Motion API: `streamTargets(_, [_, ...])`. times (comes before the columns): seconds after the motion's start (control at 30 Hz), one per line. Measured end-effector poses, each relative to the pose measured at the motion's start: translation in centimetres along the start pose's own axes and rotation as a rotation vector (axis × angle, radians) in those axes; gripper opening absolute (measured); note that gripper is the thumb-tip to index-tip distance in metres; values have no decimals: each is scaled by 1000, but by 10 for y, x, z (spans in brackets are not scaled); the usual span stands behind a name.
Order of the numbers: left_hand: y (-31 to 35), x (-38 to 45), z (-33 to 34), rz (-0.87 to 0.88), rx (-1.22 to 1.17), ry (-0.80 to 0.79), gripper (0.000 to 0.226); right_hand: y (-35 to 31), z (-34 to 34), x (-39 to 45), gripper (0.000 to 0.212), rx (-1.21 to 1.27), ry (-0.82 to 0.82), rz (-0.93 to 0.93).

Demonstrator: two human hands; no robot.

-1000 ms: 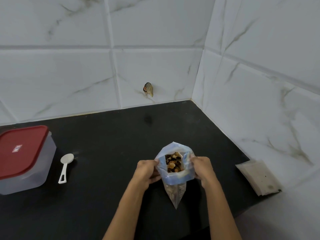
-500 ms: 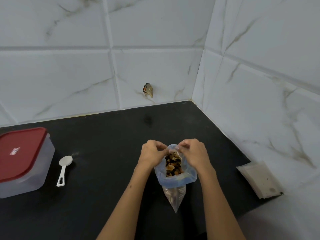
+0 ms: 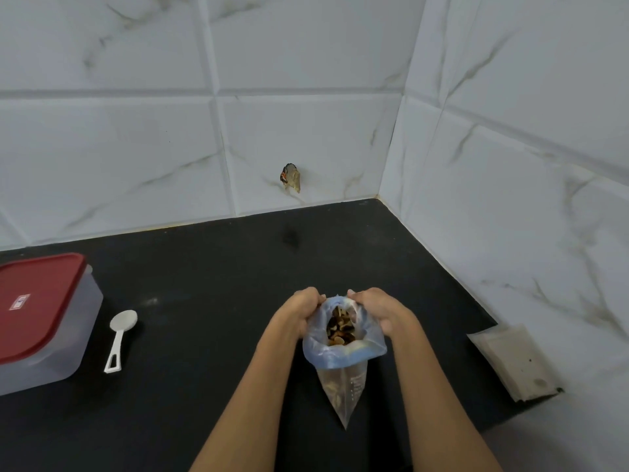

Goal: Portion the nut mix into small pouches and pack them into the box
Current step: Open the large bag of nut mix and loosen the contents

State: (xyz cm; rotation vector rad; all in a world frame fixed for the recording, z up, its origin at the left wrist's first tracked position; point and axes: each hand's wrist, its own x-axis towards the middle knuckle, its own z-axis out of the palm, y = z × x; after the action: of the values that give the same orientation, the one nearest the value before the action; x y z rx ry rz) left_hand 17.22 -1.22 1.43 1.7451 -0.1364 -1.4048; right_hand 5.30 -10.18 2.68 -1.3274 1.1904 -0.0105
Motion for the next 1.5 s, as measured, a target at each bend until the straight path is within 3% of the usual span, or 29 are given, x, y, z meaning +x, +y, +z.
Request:
streamTargets(0.17, [-11, 9, 11, 109, 12, 142, 33, 0, 8, 7, 40, -27, 118, 41])
streamTargets(0.33, [-24, 6, 9, 307, 43, 291, 50, 7, 9, -4, 68, -47, 346, -173])
streamTargets(0.43, [-23, -13, 2, 414, 268, 416, 50, 11, 4, -24, 61, -364, 477, -226])
streamTargets(0.53, [-24, -41, -9, 351, 528, 502, 68, 16, 0, -51, 56, -491, 589, -181])
streamTargets(0.7, [-37, -83, -15, 97, 417, 284, 67, 32, 9, -84, 59, -448, 462, -12])
streamTargets(0.8, [-50, -84, -10, 81, 329, 200, 63, 37, 15, -91, 52, -364, 423, 4])
streamTargets(1.03, [-60, -95, -9, 73, 230, 188, 52, 45, 20, -94, 35, -158, 299, 83])
streamTargets(1.13, [-65, -97, -7, 91, 113, 156, 38, 50, 25, -91, 34, 29, 281, 60])
streamTargets(1.3, [-72, -91, -1, 99, -295, 111, 11, 65, 31, -92, 18, 488, 313, -25])
streamTargets(1.4, [-77, -87, 6, 105, -433, 153, 12, 68, 36, -92, 14, 529, 322, -30])
streamTargets(1.5, [-77, -83, 12, 178, -287, 210, 42, 66, 38, -91, 9, 464, 347, -58])
